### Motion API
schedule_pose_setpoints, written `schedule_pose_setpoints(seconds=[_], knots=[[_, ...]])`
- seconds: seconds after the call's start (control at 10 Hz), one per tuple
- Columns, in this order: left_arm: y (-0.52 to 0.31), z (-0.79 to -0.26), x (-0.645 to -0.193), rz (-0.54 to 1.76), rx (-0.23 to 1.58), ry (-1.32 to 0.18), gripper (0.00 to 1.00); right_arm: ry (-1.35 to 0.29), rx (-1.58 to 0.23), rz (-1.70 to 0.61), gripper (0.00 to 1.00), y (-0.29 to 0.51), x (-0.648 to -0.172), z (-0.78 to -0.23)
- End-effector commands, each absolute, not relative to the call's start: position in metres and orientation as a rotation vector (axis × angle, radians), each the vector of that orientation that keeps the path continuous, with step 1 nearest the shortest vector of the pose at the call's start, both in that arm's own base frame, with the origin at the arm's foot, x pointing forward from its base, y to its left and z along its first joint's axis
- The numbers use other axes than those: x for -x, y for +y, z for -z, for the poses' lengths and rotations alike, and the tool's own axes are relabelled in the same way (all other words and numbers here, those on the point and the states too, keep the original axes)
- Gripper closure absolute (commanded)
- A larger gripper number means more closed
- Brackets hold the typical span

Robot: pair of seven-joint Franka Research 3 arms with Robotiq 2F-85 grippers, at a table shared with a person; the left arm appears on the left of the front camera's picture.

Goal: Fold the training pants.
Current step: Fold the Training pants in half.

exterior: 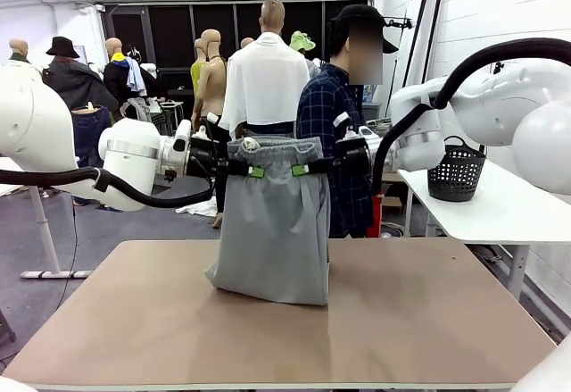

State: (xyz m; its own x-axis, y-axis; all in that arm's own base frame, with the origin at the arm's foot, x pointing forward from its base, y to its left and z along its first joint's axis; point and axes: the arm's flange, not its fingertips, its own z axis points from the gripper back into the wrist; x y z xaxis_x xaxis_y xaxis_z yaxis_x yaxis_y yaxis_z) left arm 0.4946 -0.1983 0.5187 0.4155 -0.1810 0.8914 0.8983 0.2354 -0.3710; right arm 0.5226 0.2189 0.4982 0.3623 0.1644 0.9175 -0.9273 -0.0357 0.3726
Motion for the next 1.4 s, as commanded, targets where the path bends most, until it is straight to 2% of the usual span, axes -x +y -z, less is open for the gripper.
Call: schedule_pose_setpoints(seconds=[0.0, 0.2, 0.3, 0.4, 0.9, 1.3], knots=[[-0.184, -0.495, -0.483, 0.82, 1.108, -0.767, 1.0, -0.798, -1.29, -0.968, 1.0, 0.212, -0.499, -0.48], [-0.188, -0.465, -0.48, 0.773, 1.137, -0.743, 1.0, -0.766, -1.276, -0.971, 1.0, 0.211, -0.48, -0.469], [-0.184, -0.466, -0.483, 0.816, 1.079, -0.762, 1.0, -0.783, -1.216, -0.993, 1.0, 0.212, -0.484, -0.472], [-0.198, -0.469, -0.478, 0.811, 1.13, -0.729, 1.0, -0.718, -1.287, -0.991, 1.0, 0.219, -0.488, -0.461], [-0.2, -0.464, -0.476, 0.814, 1.13, -0.722, 1.0, -0.718, -1.272, -0.991, 1.0, 0.22, -0.484, -0.458], [-0.191, -0.447, -0.432, 0.694, 1.209, -0.599, 1.0, -0.632, -1.381, -0.904, 1.0, 0.229, -0.453, -0.42]])
